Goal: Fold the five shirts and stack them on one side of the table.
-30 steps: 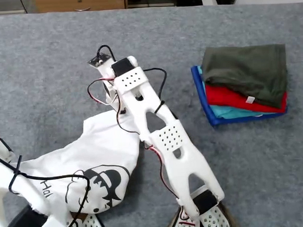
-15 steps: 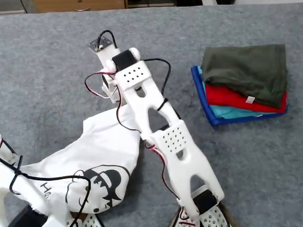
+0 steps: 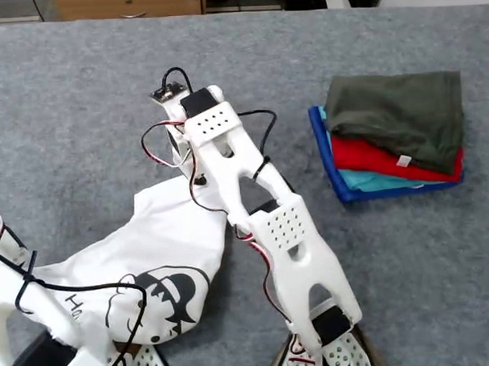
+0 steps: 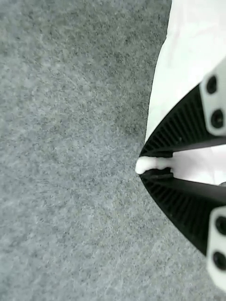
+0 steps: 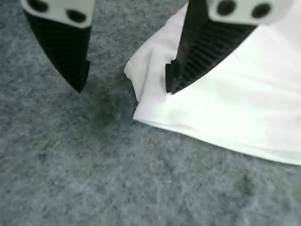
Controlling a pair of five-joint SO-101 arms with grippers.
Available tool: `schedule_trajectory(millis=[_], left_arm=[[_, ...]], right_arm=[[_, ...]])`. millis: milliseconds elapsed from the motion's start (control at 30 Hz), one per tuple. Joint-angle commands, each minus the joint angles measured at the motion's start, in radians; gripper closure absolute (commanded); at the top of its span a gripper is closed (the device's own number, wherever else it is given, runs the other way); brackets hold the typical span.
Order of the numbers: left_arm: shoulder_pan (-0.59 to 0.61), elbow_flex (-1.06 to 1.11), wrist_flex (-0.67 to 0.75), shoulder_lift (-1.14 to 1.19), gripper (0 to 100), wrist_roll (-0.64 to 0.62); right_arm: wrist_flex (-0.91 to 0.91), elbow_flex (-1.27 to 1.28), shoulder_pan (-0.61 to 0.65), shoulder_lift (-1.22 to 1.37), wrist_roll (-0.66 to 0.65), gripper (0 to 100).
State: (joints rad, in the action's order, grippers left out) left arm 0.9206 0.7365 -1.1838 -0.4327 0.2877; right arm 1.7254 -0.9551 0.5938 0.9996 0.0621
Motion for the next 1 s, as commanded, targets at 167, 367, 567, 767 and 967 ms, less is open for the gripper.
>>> schedule_trajectory(millis=[167, 367, 567, 767, 967], left_arm=[[-0.003, -0.012, 0.011, -0.03, 98, 0.006], [-0.005, -0.012, 0.011, -0.03, 98, 0.006], [-0.003, -0.012, 0.011, -0.03, 98, 0.006], [-0.002, -0.012, 0.011, -0.03, 98, 0.008], [-0.005, -0.012, 0.011, -0.03, 98, 0.008]], right_arm=[[-0.058, -0.005, 0.047, -0.013, 0.012, 72.8], [-0.057, -0.059, 0.044, -0.007, 0.015, 72.8], [-0.031, -0.031, 0.041, 0.021, 0.044, 72.8], [-0.043, -0.036, 0.041, 0.067, 0.046, 83.1], [-0.064, -0.076, 0.041, 0.074, 0.037, 94.1]])
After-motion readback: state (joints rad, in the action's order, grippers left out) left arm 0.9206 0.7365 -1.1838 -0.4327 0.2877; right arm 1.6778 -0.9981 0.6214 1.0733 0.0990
